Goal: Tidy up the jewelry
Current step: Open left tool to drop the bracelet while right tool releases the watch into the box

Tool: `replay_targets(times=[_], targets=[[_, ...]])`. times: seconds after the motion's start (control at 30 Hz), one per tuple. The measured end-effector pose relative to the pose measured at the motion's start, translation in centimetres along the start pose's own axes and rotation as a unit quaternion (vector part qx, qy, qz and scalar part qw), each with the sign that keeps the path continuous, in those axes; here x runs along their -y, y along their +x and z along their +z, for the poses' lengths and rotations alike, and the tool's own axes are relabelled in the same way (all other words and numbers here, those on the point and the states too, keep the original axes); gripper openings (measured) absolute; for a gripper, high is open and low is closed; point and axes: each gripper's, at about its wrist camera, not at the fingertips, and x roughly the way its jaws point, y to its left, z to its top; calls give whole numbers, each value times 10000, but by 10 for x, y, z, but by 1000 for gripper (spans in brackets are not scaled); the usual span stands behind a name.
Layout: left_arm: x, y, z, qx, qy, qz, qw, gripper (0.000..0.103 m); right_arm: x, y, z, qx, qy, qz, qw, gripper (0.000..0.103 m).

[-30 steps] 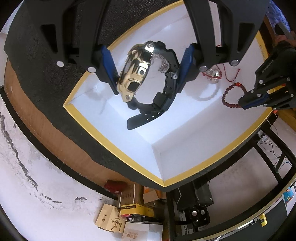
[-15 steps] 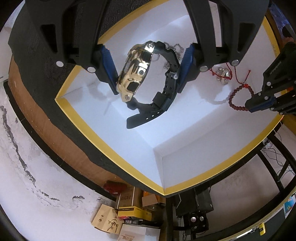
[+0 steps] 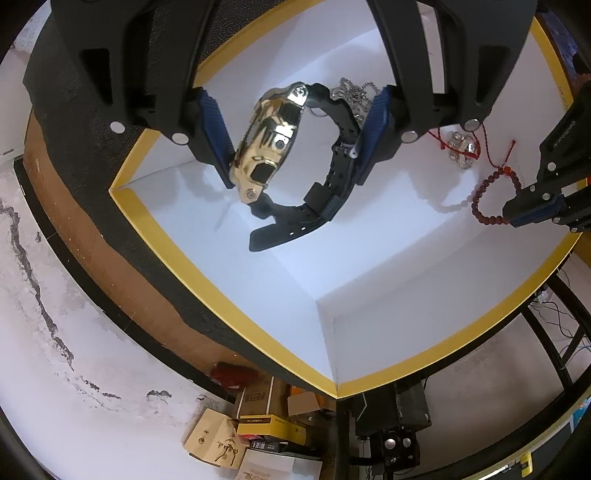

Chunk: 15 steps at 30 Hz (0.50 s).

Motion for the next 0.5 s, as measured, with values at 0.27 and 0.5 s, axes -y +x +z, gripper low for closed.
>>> replay_targets(times=[0.27,0.5], targets=[[1,-12,4,192,-84,129,9997,98,11,-20,8,251,318,199,9990,93],[6,-40,2,362,-50,88,9993,98,23,-63,2,541,577,331,9963,93]])
